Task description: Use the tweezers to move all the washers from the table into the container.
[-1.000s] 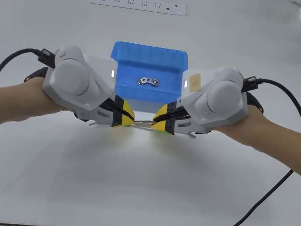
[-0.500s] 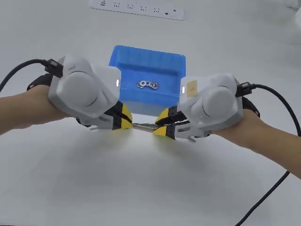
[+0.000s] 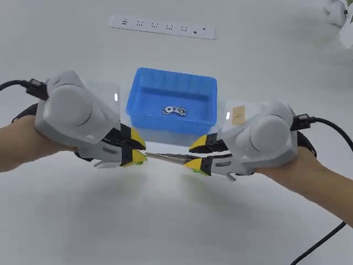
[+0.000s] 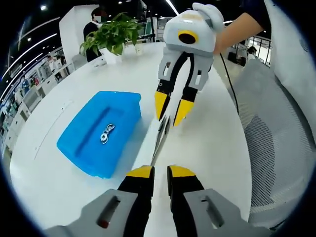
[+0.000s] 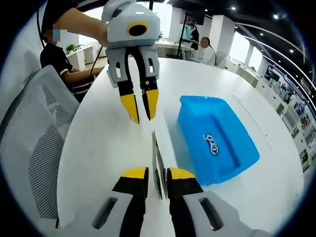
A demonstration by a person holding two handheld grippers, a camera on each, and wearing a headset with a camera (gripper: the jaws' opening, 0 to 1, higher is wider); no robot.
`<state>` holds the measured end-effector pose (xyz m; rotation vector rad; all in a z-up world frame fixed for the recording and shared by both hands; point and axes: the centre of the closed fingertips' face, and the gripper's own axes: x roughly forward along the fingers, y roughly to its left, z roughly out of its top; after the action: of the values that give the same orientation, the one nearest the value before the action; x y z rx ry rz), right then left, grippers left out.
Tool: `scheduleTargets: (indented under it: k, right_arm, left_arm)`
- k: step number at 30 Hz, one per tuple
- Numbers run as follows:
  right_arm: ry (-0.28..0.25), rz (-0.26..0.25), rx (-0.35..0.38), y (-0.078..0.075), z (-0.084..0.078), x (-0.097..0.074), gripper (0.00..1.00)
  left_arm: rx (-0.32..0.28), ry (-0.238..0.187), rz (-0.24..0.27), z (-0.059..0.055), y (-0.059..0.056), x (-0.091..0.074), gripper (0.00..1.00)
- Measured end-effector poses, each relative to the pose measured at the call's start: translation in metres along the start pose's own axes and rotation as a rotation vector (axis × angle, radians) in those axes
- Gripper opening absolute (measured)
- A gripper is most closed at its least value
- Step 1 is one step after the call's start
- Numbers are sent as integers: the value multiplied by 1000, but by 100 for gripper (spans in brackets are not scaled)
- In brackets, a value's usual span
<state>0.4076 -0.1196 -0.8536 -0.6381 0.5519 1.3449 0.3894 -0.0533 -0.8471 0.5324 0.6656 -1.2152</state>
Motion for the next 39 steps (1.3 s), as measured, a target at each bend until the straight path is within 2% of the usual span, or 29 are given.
scheduleTargets:
  k: [1, 2, 3, 4, 5, 6, 7, 9, 10, 11, 12, 13, 15, 17, 19, 22, 23, 24, 26, 27, 29, 30, 31, 34, 35, 39]
  right_arm:
    - [-10, -22, 1, 0, 1, -9, 16]
    - [-24, -36, 7, -1, 2, -15, 16]
    - [-56, -50, 36, 0, 5, -24, 16]
    - [-85, -58, 64, 1, 8, -31, 16]
    - [-130, -67, 110, 3, 12, -41, 17]
    - [-143, -69, 125, 3, 13, -44, 18]
    - [-191, -69, 164, 6, 18, -54, 20]
    - [-240, -49, 227, 13, 22, -68, 27]
    - [-256, -53, 250, 14, 23, -73, 30]
    - [-278, -72, 241, 16, 26, -80, 32]
    - [-277, -79, 232, 18, 25, -84, 33]
    - [-274, -92, 223, 21, 26, -89, 34]
    - [-256, -116, 203, 23, 25, -94, 38]
    - [-236, -165, 145, 22, 25, -100, 42]
    - [-225, -183, 120, 23, 25, -103, 49]
    - [-198, -238, 72, 21, 26, -109, 56]
    - [-198, -238, 72, 22, 27, -110, 61]
    - [-202, -241, 71, 23, 29, -111, 65]
    - [-206, -258, 80, 24, 32, -114, 74]
    - [-205, -267, 83, 24, 32, -116, 78]
    - [-197, -279, 77, 24, 30, -118, 82]
    - [-193, -284, 71, 24, 30, -119, 83]
    - [-187, -296, 64, 24, 29, -121, 85]
    - [-195, -313, 70, 23, 32, -124, 97]
    - [-195, -328, 59, 22, 33, -126, 99]
    - [-187, -321, 51, 24, 36, -130, 100]
  left_arm:
    - [38, -21, -28, 5, -8, -7, 16]
    - [41, -30, -35, 8, -12, -13, 18]
    - [29, -42, -39, 11, -16, -19, 20]
    - [6, -77, -39, 18, -19, -27, 23]
    - [-7, -101, -28, 22, -19, -33, 26]
    - [-28, -125, 2, 27, -18, -41, 27]
    - [-34, -142, 21, 30, -17, -46, 28]
    - [-55, -183, 68, 36, -16, -58, 30]
    - [-64, -205, 95, 40, -16, -64, 32]
    - [-61, -209, 103, 41, -16, -66, 33]
    - [-24, -220, 148, 46, -14, -73, 32]
    - [-1, -228, 167, 50, -15, -77, 33]
    - [-18, -246, 164, 58, -23, -85, 40]
    - [8, -252, 178, 63, -26, -90, 45]
    - [18, -228, 187, 60, -29, -90, 52]
    - [13, -209, 210, 57, -31, -91, 66]
    - [16, -196, 248, 55, -29, -95, 69]
    - [44, -207, 282, 58, -27, -99, 72]
    - [25, -231, 278, 61, -32, -104, 80]
    - [8, -242, 286, 61, -32, -107, 87]
    - [6, -234, 296, 59, -33, -109, 96]
    - [-6, -212, 292, 55, -35, -109, 99]
    - [-5, -205, 288, 53, -36, -109, 99]
    - [-5, -191, 274, 48, -44, -109, 99]
    - [-11, -191, 270, 48, -46, -109, 99]
    - [-18, -195, 292, 48, -47, -113, 99]
